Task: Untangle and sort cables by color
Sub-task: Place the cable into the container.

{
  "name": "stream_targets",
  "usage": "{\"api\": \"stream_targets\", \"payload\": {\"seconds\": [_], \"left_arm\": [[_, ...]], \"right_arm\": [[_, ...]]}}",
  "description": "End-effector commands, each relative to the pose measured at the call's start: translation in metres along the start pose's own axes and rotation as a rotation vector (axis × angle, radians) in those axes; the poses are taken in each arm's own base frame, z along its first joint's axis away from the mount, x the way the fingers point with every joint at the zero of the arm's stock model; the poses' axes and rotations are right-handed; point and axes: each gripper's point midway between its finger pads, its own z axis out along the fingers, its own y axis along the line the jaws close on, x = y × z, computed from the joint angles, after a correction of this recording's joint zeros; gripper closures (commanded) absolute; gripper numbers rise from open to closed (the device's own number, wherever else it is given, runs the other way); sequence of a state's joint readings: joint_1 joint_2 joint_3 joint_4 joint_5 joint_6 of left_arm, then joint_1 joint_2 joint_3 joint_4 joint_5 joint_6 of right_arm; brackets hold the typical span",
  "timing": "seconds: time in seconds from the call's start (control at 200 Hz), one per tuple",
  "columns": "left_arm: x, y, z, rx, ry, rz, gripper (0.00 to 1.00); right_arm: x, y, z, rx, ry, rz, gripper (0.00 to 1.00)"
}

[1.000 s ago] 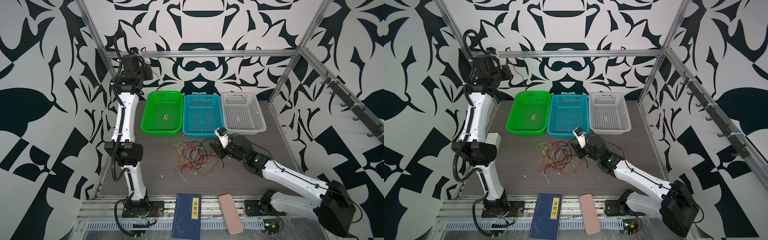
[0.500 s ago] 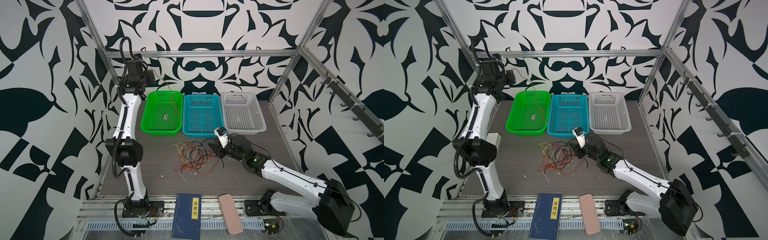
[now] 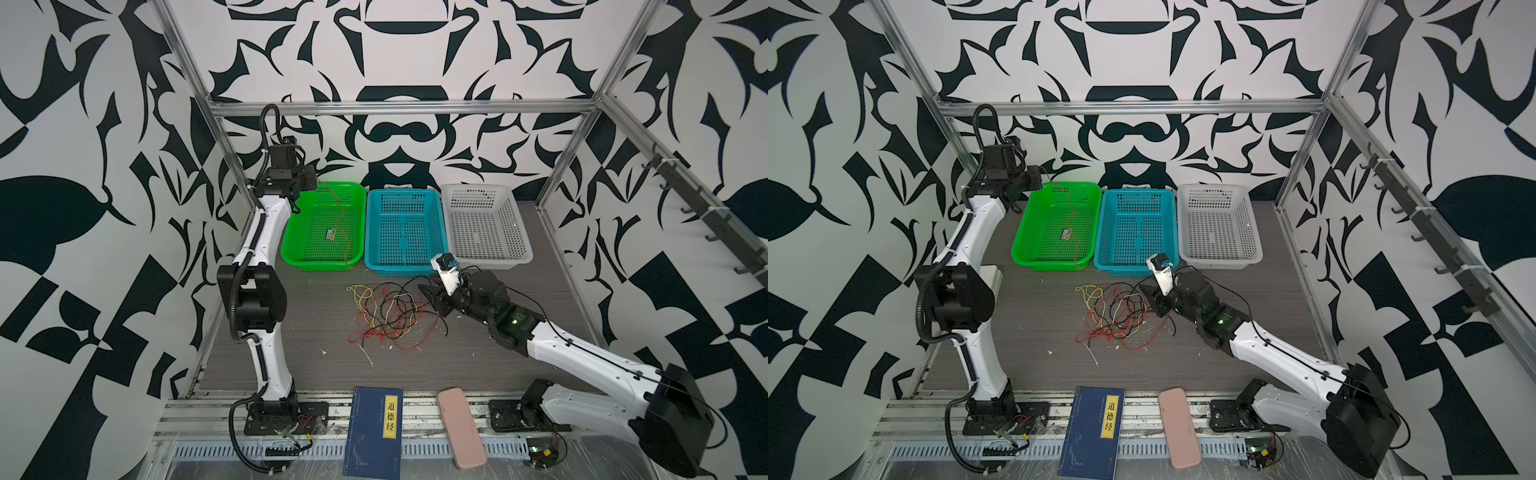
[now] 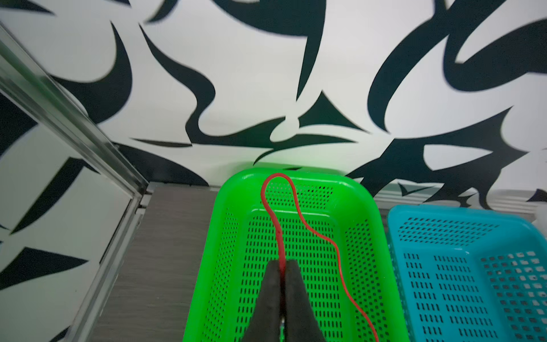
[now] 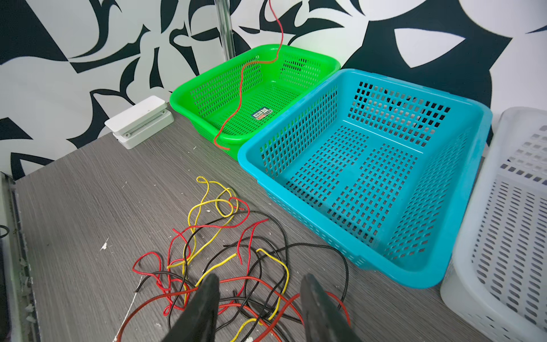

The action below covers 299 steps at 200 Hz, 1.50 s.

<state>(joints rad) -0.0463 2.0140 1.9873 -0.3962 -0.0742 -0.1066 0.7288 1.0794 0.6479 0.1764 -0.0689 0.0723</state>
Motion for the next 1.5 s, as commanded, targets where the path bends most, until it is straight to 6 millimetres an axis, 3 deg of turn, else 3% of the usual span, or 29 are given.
{"api": "stream_targets", "payload": {"seconds": [0.0,0.085,0.26,0.405,0.47,0.575,0.665,0.74,0.83,0.915,1.005,1.12,1.311,1.491], "left_arm": [[0.024,0.000,0.018,-0.001,0.024,-0.003,1.00],[0.043,-0.002,0.032,0.006,0.072,-0.009,0.99],[0.077,-0.009,0.055,0.012,0.148,-0.007,0.71],[0.081,-0.011,0.063,0.005,0.169,0.016,0.38],[0.076,-0.011,0.062,-0.005,0.165,0.028,0.33],[0.055,-0.011,0.047,-0.016,0.144,0.037,0.30],[0.033,-0.018,0.016,0.017,0.091,0.020,0.30],[0.032,-0.033,-0.014,0.099,0.076,-0.031,0.30],[0.055,-0.063,-0.050,0.247,0.126,-0.090,0.31],[0.099,-0.088,-0.076,0.282,0.221,-0.120,0.31],[0.145,-0.112,-0.096,0.268,0.318,-0.089,0.31],[0.187,-0.134,-0.117,0.292,0.443,-0.078,0.36],[0.234,-0.129,-0.130,0.239,0.533,-0.082,0.49],[0.255,-0.141,-0.125,0.286,0.576,-0.102,0.54]], "right_arm": [[-0.003,-0.001,-0.006,0.009,-0.022,0.001,0.52],[-0.001,-0.001,-0.007,0.009,-0.018,0.002,0.52],[-0.001,-0.002,-0.012,0.020,-0.020,-0.002,0.52],[0.002,0.000,-0.012,0.009,-0.007,-0.002,0.52],[0.003,0.002,-0.010,-0.004,-0.002,0.003,0.52],[0.005,0.005,-0.009,-0.021,0.008,0.012,0.52],[0.007,0.006,-0.008,-0.028,0.016,0.018,0.52],[0.008,0.007,-0.005,-0.038,0.023,0.022,0.52],[0.010,0.009,0.000,-0.047,0.032,0.030,0.53],[0.012,0.009,0.005,-0.052,0.039,0.035,0.53],[0.015,0.010,0.008,-0.055,0.050,0.038,0.53],[0.017,0.009,0.011,-0.056,0.060,0.039,0.53],[0.020,0.005,0.010,-0.031,0.064,0.050,0.53],[0.025,0.003,0.014,-0.022,0.065,0.061,0.54]]}}
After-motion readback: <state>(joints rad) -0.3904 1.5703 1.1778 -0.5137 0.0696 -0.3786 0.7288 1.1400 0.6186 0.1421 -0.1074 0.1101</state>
